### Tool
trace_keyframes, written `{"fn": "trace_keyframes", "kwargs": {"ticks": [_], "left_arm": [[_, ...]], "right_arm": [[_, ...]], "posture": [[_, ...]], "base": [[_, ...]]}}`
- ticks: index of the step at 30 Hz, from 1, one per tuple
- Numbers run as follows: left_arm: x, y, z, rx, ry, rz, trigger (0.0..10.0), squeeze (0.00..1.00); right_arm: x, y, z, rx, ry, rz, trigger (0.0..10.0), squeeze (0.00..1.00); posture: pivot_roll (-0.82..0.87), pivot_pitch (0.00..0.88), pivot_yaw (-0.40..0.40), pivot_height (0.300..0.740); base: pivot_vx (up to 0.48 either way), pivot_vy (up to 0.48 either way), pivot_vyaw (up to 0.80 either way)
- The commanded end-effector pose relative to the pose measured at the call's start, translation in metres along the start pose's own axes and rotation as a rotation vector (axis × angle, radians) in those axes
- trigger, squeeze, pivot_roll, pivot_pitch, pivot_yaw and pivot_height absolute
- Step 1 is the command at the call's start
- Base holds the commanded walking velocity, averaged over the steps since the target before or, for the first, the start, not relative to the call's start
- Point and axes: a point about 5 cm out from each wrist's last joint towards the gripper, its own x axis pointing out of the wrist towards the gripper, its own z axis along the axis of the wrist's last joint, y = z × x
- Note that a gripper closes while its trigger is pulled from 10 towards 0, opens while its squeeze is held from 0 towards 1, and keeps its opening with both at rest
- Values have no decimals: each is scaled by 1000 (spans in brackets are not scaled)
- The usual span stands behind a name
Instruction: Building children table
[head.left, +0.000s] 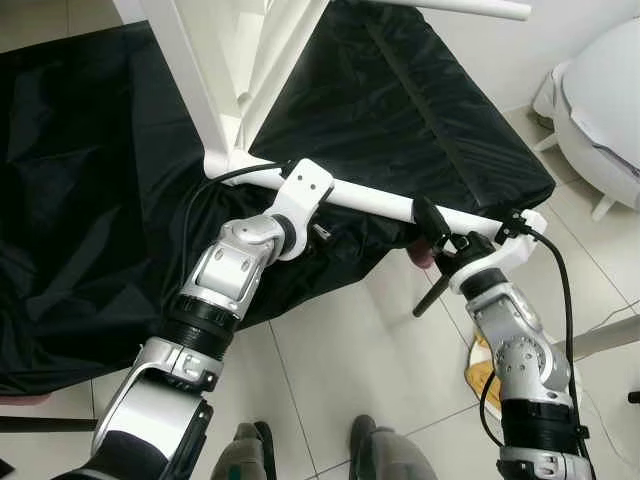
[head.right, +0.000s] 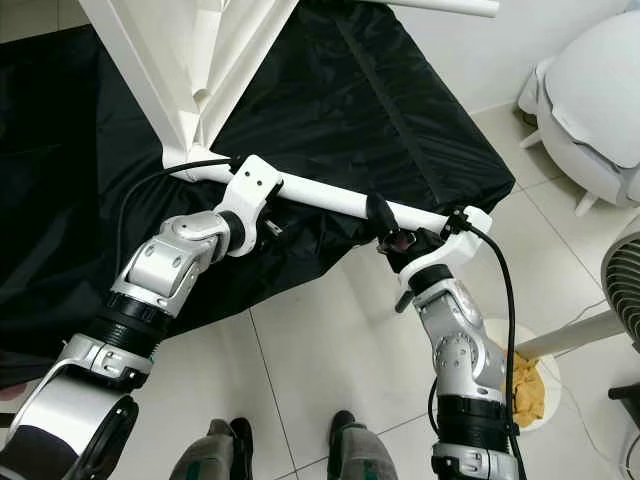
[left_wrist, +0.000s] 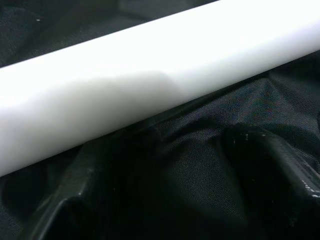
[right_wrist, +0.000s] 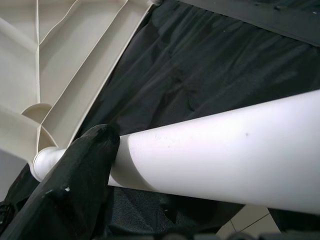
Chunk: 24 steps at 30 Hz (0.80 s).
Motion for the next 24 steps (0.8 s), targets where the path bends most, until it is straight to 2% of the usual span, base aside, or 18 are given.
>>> {"fn": "trace_keyframes", "kwargs": {"ticks": [1,10,13,18,21,24], "left_arm": [[0,10,25,43,-106,264,10000,0],[-2,7,24,49,-114,223,10000,0],[-6,10,25,68,-128,221,10000,0],[-10,13,24,71,-134,220,10000,0],[-18,21,18,84,-119,255,10000,0],[-22,23,15,87,-109,276,10000,0]], "right_arm": [[-8,-8,-43,14,230,-56,10000,0],[-1,-6,-30,23,193,-49,10000,0],[9,-5,-22,98,190,-30,10000,0],[16,-7,-15,135,183,-32,10000,0],[36,-21,4,118,192,-98,10000,0],[46,-20,15,128,175,-105,10000,0]], "posture": [[6,269,49,740],[8,264,44,740],[12,262,39,740],[14,262,36,740],[23,259,19,740],[27,259,11,740]], "base": [[0,0,0],[0,0,0],[0,0,0],[0,0,0],[0,0,0],[0,0,0]]}}
